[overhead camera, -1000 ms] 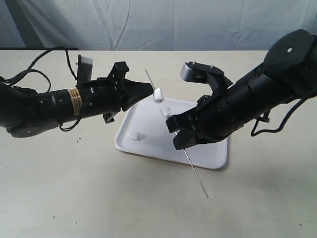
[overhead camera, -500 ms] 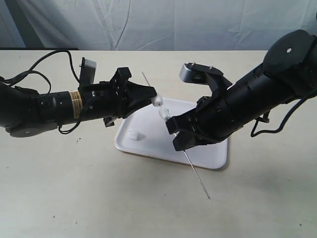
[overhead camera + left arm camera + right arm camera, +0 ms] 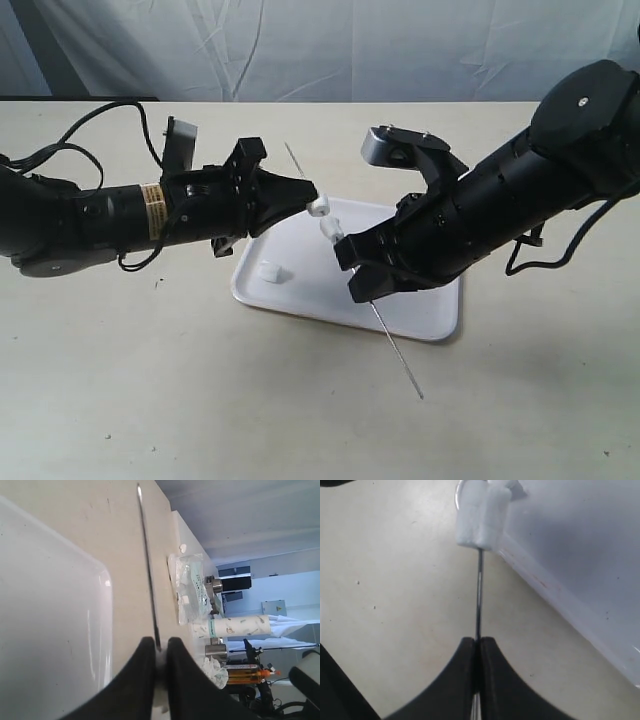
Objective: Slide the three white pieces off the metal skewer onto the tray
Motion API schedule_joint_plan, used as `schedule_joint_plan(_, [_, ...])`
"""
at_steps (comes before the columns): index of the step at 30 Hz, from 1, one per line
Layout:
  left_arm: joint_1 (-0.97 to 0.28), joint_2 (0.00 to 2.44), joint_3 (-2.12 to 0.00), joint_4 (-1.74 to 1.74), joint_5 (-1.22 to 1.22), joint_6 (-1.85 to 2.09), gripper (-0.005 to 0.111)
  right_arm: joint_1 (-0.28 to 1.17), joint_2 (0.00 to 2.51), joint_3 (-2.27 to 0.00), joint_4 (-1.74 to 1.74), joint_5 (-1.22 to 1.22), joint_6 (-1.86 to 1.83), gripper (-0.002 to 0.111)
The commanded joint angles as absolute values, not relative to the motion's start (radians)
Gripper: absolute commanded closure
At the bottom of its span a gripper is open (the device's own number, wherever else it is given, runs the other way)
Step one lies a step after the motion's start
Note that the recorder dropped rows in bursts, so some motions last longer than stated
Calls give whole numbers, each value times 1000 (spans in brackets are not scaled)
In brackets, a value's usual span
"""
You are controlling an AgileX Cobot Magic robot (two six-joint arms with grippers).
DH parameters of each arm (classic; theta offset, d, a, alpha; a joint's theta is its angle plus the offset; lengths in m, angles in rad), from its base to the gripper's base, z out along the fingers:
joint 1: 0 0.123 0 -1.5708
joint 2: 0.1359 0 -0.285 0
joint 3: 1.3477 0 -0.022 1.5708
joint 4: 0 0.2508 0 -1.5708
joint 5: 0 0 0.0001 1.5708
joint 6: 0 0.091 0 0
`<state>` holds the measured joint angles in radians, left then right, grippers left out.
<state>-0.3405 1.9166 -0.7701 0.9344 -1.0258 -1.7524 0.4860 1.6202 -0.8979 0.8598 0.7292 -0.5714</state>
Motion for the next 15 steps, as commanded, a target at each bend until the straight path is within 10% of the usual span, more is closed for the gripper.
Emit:
schedule_joint_plan(1, [-340,1915,-770,888,-1030,-1745,107,489,1621,-895,864,731,-583,109])
schedule_joint_plan(15, [-340,1915,-770,563,-926,-1564,107,489,1621,-895,838,822,-583,109])
